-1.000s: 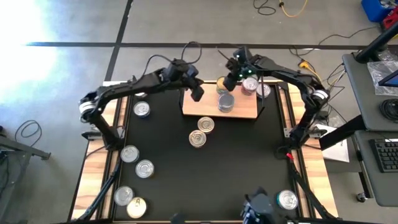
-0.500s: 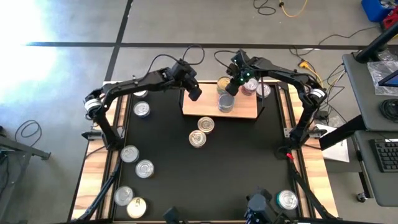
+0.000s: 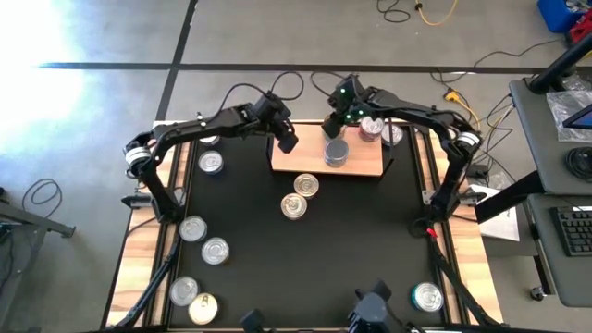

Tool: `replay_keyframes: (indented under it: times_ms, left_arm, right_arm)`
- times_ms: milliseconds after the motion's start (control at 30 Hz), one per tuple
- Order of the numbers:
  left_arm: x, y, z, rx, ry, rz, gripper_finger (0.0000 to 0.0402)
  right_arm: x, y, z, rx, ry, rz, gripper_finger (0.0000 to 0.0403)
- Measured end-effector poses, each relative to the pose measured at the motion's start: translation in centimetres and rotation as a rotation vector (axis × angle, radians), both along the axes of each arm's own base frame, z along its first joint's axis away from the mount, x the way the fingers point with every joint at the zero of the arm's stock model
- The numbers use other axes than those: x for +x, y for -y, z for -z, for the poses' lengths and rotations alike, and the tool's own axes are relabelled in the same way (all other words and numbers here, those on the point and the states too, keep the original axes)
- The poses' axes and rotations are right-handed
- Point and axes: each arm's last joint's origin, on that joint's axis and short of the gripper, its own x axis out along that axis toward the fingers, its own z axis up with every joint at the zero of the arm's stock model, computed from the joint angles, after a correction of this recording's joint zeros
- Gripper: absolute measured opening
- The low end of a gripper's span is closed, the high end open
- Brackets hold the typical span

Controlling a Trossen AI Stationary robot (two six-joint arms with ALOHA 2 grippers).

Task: Stack canned seafood by type on shelf
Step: Adjust the tuna cans on the shelf

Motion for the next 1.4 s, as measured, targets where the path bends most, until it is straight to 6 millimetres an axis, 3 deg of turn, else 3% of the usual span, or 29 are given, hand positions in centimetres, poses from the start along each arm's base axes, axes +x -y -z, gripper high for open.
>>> replay_keyframes:
  times_ms: [167,700,800,1067,1267,1400]
  left_arm:
    - [-0.4,0.2,0.1,-0.004,-0.019,-0.006,0.0]
    - [-2.2,0.7,-0.1,0.069,-0.111,-0.132,0.0]
    - [-2.7,1.0,0.0,0.059,-0.109,-0.151,0.0]
    - [-4.2,1.7,-1.4,0.052,-0.081,-0.178,0.0]
    - [-4.1,2.0,-2.1,0.042,-0.026,-0.143,0.0]
    - [-3.5,2.8,-5.0,0.034,0.213,0.003,0.0]
  right_arm:
    - [-0.3,0.0,1.4,0.052,-0.09,0.034,0.0012]
    - [-1.5,0.0,0.4,0.006,-0.161,0.106,0.0012]
    - [-1.5,-0.2,-1.0,0.002,-0.111,0.098,0.0012]
    - [-3.1,-2.3,-7.5,0.108,0.138,0.095,0.0012]
    - [-6.3,-5.2,-9.9,0.137,0.023,0.247,0.0013]
    - [-7.8,-7.2,-10.9,0.136,-0.056,0.284,0.0025]
